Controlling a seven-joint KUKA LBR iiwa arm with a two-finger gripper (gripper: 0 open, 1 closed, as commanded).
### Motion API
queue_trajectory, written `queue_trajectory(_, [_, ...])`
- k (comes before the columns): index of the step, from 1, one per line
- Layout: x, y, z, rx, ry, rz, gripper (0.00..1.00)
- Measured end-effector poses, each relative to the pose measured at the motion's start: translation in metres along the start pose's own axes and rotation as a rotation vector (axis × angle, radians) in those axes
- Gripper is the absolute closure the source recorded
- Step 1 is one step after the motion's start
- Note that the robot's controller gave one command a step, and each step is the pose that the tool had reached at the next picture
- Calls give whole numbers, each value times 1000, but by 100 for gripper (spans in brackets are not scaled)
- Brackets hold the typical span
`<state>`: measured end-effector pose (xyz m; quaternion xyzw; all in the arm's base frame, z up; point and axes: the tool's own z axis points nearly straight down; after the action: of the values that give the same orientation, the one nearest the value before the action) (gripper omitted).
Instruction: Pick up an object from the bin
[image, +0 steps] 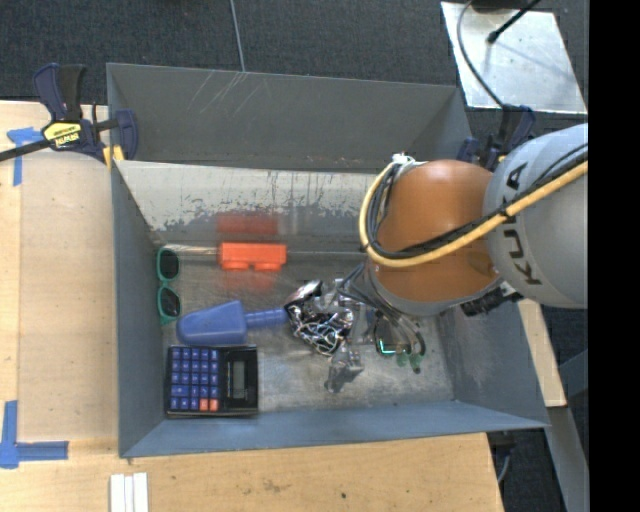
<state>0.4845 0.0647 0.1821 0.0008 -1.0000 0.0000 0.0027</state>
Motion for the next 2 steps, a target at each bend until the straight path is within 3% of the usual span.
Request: queue_trajectory(2, [-9, -4, 8, -2, -18, -13, 0])
